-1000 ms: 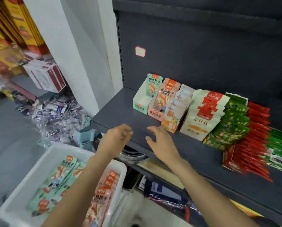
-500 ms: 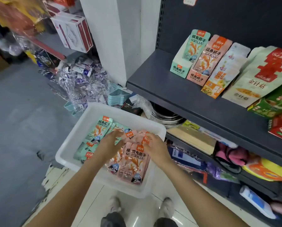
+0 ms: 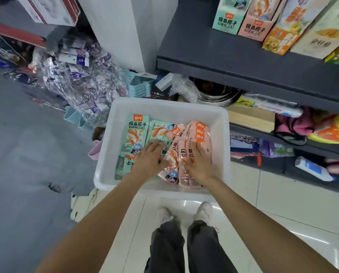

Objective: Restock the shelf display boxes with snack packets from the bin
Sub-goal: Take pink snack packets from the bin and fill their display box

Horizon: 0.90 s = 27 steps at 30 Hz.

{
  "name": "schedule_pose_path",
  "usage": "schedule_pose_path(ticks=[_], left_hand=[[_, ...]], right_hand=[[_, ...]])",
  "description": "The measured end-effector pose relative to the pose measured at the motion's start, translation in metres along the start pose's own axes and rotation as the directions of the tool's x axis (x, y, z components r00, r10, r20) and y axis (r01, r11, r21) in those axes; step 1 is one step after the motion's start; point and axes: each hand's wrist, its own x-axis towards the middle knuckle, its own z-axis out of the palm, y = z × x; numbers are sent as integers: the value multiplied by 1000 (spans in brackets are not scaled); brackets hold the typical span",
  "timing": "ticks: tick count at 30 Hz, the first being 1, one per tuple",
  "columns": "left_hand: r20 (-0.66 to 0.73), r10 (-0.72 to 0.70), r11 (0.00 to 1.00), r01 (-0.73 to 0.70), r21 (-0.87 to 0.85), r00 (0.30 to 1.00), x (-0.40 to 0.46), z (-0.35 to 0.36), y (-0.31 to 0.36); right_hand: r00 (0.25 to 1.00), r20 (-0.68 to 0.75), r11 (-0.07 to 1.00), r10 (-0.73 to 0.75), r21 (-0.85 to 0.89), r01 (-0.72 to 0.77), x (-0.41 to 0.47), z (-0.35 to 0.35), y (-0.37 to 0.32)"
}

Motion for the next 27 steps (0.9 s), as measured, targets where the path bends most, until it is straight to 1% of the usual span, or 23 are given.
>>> schedule_pose_path(ticks=[2,6,8,10,12,14,16,18,19,21,22,24,27], left_hand=[[-19,11,1000,-11,11,1000,2,4,-3],[-117,33,999,-32,13,993,6,11,-4],[-152,25,1000,-27,-12,988,8,13,-2],[-158,15,999,-23,-48,987,12,13,0],[-164,25,995,-40,-87,986,17,13,1],[-180,28,989,-53,-138,983,19,13,1],[-178,2,979,-38,-200,984,21,14,3],[-156,-29,957,-18,-290,987,21,14,7],[-138,-49,931,-5,-366,989,21,12,10],[-103,-78,871,18,-490,992,20,6,14],[-112,-87,865,20,-502,990,19,2,14],[-154,-122,851,23,-525,981,15,-10,13],[-222,-187,801,17,-599,957,10,-32,7]], right_hand=[[999,-41,1000,-18,-23,17,1,3,2],[989,-125,997,-74,-35,70,3,5,5],[988,-138,998,-62,-20,59,4,6,8],[991,-134,1000,-23,-22,21,6,6,11],[984,-174,1000,21,-9,-23,7,6,11],[963,-266,999,45,15,-42,8,6,8],[941,-333,997,60,56,-44,9,4,4],[922,-375,988,100,150,-46,8,-2,1],[913,-389,978,122,204,-44,8,-6,0],[907,-397,957,142,288,-23,5,-17,-1],[912,-384,947,140,322,-10,4,-22,-1],[930,-343,939,132,344,-7,0,-31,-3],[931,-352,940,99,339,28,-4,-38,-10]])
